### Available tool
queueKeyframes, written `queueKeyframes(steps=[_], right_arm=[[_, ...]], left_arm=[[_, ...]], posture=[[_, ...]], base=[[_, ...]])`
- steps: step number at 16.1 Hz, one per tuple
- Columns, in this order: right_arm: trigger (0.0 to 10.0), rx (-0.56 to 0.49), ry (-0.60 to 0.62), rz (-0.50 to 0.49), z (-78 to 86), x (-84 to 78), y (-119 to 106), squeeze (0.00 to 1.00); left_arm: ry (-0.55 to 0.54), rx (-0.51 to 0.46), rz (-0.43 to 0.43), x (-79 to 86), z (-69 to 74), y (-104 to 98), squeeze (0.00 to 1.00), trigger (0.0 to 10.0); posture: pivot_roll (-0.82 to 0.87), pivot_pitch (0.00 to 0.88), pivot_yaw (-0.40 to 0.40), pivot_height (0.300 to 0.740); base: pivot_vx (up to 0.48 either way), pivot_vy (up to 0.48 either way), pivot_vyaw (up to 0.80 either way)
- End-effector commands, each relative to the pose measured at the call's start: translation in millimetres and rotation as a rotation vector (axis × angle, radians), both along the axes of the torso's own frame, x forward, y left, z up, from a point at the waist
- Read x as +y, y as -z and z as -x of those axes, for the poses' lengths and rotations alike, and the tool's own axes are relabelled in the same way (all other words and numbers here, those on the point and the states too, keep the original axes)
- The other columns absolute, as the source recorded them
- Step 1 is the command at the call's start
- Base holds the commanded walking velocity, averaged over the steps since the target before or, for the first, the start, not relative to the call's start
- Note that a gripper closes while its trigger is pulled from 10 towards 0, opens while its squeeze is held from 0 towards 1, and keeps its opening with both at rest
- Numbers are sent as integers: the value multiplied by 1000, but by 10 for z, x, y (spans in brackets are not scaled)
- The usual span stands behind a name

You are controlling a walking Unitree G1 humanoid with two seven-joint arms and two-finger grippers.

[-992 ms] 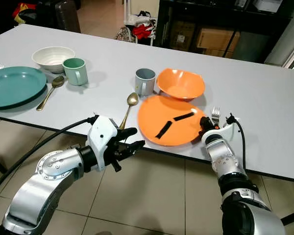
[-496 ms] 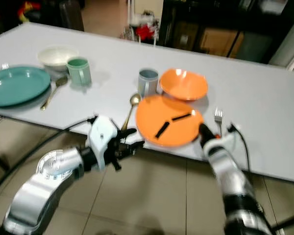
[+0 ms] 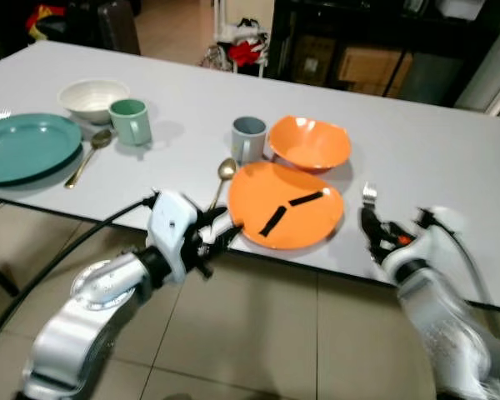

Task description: Setting the table

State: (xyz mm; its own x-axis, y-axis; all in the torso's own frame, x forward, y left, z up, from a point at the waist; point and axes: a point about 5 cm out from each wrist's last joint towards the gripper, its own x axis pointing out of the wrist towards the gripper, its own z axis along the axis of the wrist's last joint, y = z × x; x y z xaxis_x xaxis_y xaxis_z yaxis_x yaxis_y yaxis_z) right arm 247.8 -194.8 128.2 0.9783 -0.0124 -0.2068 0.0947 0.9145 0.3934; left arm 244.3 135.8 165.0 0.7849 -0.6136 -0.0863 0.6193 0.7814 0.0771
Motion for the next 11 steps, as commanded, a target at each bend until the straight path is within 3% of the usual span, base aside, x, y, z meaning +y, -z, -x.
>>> queueKeyframes(steps=[1, 2, 3, 4, 5, 9, 11], right_arm=[[10000, -67, 7, 60, 46, 9, -203, 1000], [10000, -115, -1, 98, 99, 56, -320, 1000], [10000, -147, 21, 107, 125, 94, -382, 557], [10000, -134, 45, 110, 135, 109, -378, 392], [10000, -119, 68, 117, 138, 119, -357, 0], [10000, -132, 63, 172, 131, 126, -398, 0], [10000, -120, 120, 443, 54, 52, -369, 0]], left_arm=[[-85, -36, -12, 49, -56, -35, 0, 10000], [-146, -45, -8, 40, -99, -37, 0, 10000], [-201, -61, -21, 27, -160, -36, 0, 10000], [-226, -77, -27, 17, -195, -41, 0, 10000], [-239, -84, -31, 4, -233, -41, 0, 10000], [-287, -97, -44, 47, -311, -46, 0, 10000], [-365, -99, 25, 108, -337, -95, 0, 10000]], posture=[[25, 0, -62, 740], [21, 0, -64, 740], [15, 0, -62, 740], [12, 0, -61, 740], [8, 0, -60, 740], [6, 0, -55, 740], [7, 0, -52, 740]], base=[[0, 0, 0], [0, 0, 0], [0, 0, 0], [0, 360, 0], [0, 480, -788], [0, 480, -791], [0, 0, 0]])
